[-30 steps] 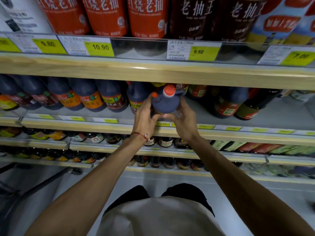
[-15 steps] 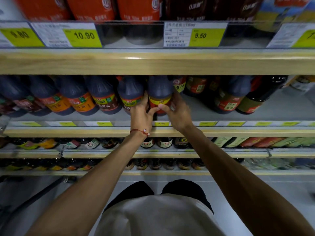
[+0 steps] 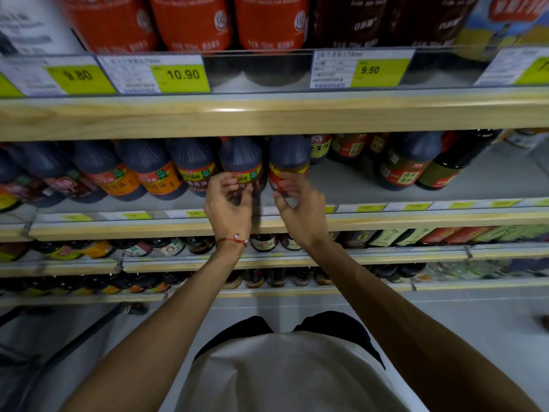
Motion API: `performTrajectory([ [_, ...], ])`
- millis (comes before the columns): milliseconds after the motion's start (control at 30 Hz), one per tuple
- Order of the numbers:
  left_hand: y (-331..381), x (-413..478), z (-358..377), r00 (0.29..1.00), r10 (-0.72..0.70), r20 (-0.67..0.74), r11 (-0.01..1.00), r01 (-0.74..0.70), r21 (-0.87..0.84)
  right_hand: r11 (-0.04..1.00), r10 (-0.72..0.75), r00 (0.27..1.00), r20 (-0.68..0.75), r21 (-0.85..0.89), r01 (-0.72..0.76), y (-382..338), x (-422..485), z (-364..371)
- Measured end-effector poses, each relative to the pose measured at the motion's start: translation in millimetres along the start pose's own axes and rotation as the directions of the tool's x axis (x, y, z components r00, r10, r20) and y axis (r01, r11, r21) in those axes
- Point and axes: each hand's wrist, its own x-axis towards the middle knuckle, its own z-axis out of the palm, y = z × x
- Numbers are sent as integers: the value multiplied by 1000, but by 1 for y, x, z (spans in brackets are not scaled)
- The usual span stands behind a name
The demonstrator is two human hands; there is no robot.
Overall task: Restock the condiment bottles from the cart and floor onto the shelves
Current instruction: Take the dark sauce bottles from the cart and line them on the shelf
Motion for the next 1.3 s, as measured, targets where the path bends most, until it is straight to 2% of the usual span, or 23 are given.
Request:
performTrajectory([
  [67, -4, 7, -8, 1000, -20, 10, 1000, 20, 5, 1000, 14, 993, 116, 20, -17, -8, 3, 8],
  [133, -8, 15, -11, 998, -25, 54, 1000, 25, 11, 1000, -23, 986, 166, 21, 19, -12, 8, 19],
  [267, -13, 26, -16, 993, -76, 95, 997, 75, 23, 999, -27, 990, 138, -36, 33, -10, 18, 42],
  [433, -20, 35, -22, 984, -102, 144, 994, 107, -27, 999, 9, 997, 83, 36, -12, -8, 21, 58],
  [533, -26, 37, -23, 986, -89, 142, 996, 92, -16, 1000, 3, 998, 63, 11, -3, -5, 20, 57],
  [733, -27, 34, -22, 980, -128, 154, 984, 145, -107, 1000, 16, 1000, 23, 7, -16, -9, 23, 61],
  [1000, -19, 27, -23, 989, -120, 85, 987, 128, -100, 998, -55, 979, 196, 7, 55, -11, 23, 39],
  [1067, -17, 20, -26, 996, -71, 46, 996, 74, -51, 999, -33, 989, 145, -27, 37, -10, 16, 29],
  [1133, -14, 12, -26, 999, 18, 28, 1000, -18, -1, 997, 25, 1000, -4, -76, -26, -7, 9, 19],
  [1233, -3, 5, -13, 979, 88, 183, 995, -93, 22, 983, 130, 976, -176, -102, -149, 2, 7, 0],
  [1300, 5, 4, 2, 948, 52, 315, 997, -69, 42, 978, 173, 971, -166, -90, -190, 10, 14, -11],
])
